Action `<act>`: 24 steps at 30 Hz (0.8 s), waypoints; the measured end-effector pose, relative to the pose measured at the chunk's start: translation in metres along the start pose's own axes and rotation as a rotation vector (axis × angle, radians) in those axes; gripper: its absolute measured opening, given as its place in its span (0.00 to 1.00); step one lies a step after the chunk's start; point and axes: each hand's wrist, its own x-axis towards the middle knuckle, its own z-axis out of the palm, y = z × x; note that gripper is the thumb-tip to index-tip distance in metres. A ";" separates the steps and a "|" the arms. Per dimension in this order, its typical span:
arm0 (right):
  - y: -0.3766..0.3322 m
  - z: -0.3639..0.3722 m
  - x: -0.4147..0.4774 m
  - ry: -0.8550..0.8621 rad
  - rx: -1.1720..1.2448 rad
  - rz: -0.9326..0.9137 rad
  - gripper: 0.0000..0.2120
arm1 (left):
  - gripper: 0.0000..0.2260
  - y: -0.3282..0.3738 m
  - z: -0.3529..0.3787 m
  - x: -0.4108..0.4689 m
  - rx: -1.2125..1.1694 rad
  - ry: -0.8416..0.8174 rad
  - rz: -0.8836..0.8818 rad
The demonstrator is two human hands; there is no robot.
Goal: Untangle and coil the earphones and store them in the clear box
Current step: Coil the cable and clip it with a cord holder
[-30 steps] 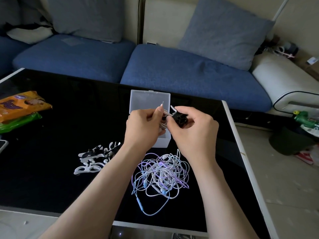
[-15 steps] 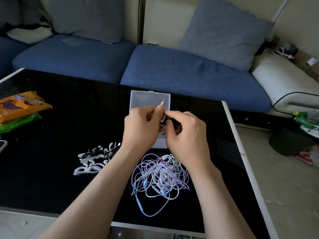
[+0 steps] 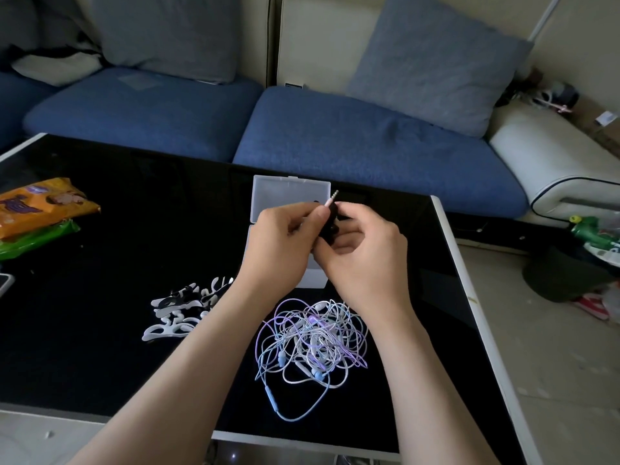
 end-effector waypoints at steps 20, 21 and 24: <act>0.018 0.009 -0.004 -0.076 -0.330 -0.277 0.24 | 0.20 0.014 -0.015 0.001 -0.136 -0.037 -0.331; 0.018 0.010 -0.004 -0.095 -0.321 -0.275 0.24 | 0.20 0.013 -0.016 0.002 -0.102 -0.040 -0.328; 0.017 0.009 -0.003 -0.127 -0.302 -0.253 0.23 | 0.19 0.014 -0.017 0.002 -0.040 -0.089 -0.314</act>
